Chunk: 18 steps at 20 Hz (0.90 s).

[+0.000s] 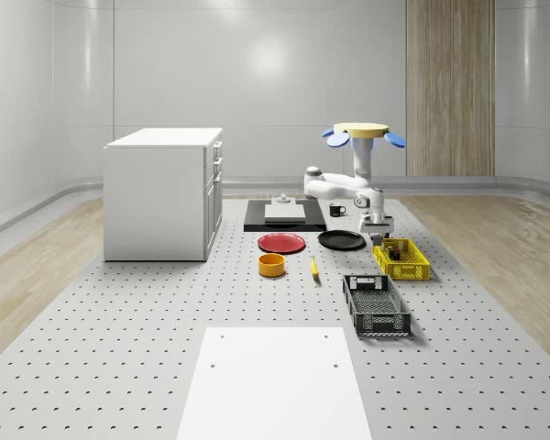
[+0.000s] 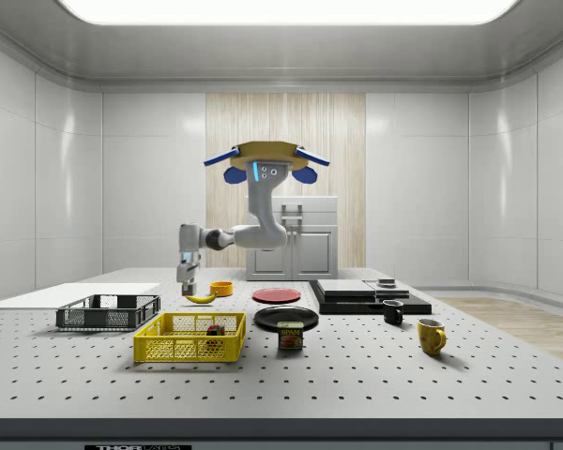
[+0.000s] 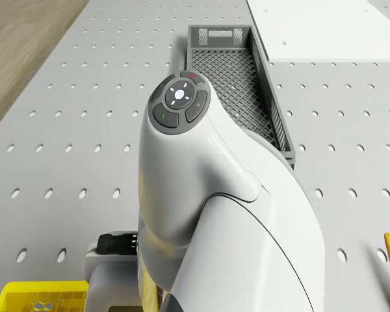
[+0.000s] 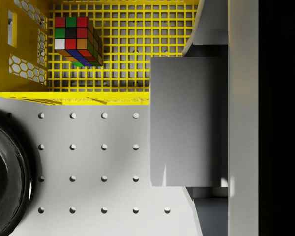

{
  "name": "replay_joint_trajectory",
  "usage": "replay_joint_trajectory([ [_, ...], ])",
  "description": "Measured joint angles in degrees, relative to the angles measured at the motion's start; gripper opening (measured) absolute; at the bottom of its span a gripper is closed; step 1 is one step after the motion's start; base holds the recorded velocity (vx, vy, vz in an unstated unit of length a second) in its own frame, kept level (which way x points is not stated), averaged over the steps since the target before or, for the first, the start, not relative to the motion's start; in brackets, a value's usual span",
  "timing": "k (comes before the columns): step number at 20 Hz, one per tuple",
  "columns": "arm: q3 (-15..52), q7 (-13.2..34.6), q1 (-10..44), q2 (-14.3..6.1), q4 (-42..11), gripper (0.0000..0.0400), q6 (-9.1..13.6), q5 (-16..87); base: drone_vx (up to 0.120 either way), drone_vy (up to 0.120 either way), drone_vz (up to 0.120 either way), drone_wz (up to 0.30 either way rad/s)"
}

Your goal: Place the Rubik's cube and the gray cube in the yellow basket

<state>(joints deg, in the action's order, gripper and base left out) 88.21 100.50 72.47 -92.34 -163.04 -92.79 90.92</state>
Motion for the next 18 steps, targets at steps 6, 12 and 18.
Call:
replay_joint_trajectory([
  [6,0.01,0.0,0.0,-0.07,0.0,0.025,-0.07,-0.03,0.0,0.12,0.0,0.0],
  [12,0.01,0.0,0.0,-0.13,0.0,0.025,-0.12,-0.05,0.0,0.12,-0.053,0.0],
  [18,0.02,0.0,0.01,-0.17,0.0,0.025,-0.16,-0.07,0.0,0.12,-0.1,0.0],
])
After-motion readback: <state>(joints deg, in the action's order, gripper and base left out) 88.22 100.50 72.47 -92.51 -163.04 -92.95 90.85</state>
